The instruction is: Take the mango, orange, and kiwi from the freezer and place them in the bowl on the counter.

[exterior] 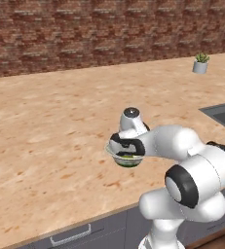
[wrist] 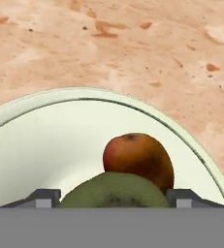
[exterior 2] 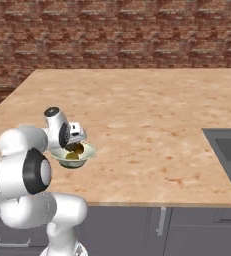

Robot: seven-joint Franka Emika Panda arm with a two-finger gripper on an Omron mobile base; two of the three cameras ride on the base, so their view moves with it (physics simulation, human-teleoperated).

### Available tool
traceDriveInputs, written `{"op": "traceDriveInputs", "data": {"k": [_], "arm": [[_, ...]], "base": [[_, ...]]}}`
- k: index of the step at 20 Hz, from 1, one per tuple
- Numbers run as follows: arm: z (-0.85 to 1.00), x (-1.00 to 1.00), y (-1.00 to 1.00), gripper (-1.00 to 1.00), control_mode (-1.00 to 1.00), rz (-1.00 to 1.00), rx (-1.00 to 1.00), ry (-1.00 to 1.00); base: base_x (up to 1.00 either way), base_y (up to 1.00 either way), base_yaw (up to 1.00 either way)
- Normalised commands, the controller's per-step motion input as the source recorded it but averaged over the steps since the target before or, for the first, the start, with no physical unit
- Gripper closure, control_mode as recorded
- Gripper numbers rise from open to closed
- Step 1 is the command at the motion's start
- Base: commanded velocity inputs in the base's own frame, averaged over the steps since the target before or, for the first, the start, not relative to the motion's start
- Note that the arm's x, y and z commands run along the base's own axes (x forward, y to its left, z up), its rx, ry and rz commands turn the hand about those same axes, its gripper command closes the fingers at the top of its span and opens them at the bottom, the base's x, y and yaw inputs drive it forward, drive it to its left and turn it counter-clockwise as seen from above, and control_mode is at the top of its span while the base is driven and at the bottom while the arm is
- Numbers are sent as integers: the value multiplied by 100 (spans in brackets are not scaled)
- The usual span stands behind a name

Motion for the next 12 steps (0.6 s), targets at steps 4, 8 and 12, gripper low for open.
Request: {"op": "traceDriveInputs", "data": {"k": [4, 8, 12], "arm": [[54, -99, -1, -100, -100, -6, 0, -23], [86, -46, 0, -100, -100, -9, 0, -13], [100, -4, 0, -100, -100, -7, 0, -6]], "base": [[0, 0, 0], [0, 0, 0], [0, 0, 0]]}}
